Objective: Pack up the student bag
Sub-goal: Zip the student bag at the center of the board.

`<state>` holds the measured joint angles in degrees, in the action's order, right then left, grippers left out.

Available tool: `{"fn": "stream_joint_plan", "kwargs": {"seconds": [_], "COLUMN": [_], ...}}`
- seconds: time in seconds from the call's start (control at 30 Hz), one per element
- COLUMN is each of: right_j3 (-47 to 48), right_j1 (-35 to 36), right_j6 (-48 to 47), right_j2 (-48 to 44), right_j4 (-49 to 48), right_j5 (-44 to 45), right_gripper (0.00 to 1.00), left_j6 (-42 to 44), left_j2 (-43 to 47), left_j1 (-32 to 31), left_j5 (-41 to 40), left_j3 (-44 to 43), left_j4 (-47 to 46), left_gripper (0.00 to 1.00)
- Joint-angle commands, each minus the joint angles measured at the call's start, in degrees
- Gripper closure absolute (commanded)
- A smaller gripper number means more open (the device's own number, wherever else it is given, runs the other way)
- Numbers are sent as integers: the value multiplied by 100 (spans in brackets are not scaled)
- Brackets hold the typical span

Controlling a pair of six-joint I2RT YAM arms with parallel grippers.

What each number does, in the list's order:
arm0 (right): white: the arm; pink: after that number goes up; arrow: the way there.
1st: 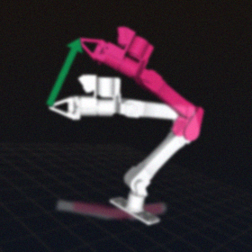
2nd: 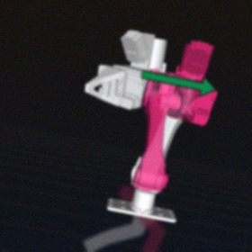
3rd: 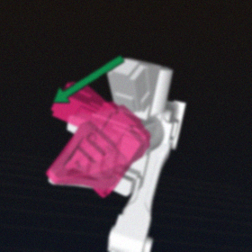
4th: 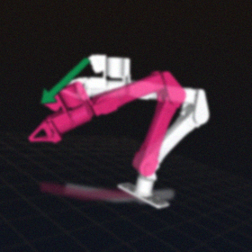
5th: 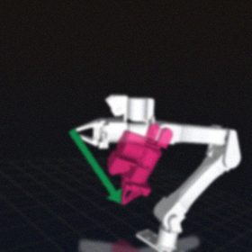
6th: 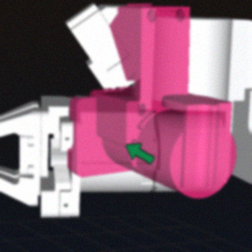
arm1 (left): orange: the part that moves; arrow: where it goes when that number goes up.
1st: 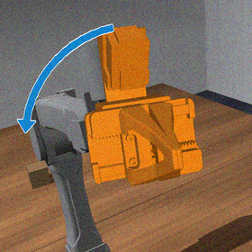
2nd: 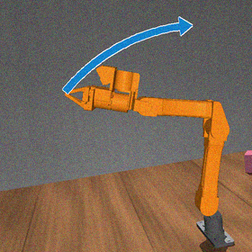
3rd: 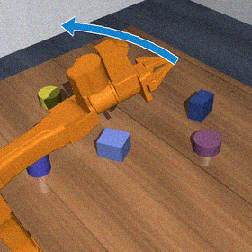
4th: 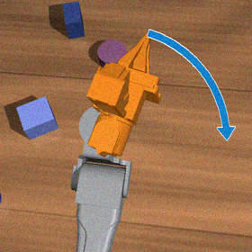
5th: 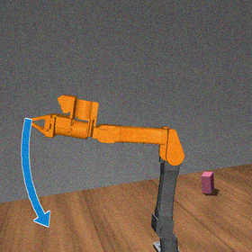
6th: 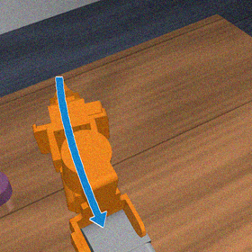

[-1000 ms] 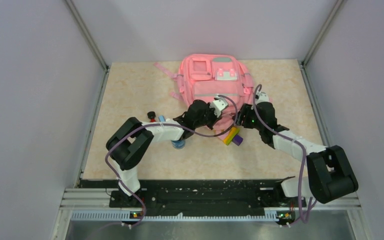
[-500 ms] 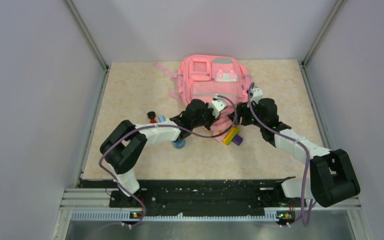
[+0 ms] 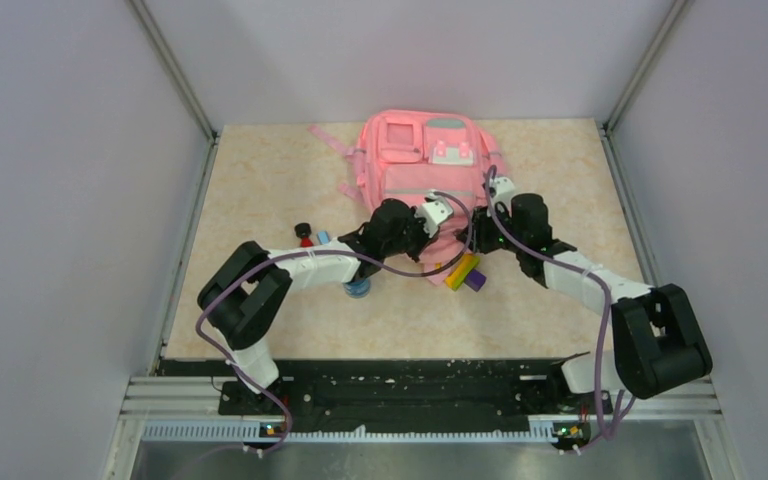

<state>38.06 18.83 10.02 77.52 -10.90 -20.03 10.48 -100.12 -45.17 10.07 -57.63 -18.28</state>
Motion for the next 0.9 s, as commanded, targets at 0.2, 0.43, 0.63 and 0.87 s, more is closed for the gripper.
{"fn": "stream_joint_plan", "kwargs": {"seconds": [0.2,0.43,0.63,0.87], "right_j3": [366,806,640,589], "right_j1": [-54,-52,-47,-54], "right_j6": [3,107,134,300], "right_j2": [-260,-244,-257,-212], "right_j4": [183,1071,1318,1138], "right_j5": [215,1080,1840,2975], "right_gripper": [89,100,100,100], "left_j6": [36,65,60,274], "left_j2": [459,790,1216,1881], "left_j1": [-20,-19,-20,-19], "left_j5": [-75,-292,-784,-1130], "left_j3": [104,320,350,538], "left_j4": [-221,-337,-274,-90], "left_gripper": [100,100,100,100]}}
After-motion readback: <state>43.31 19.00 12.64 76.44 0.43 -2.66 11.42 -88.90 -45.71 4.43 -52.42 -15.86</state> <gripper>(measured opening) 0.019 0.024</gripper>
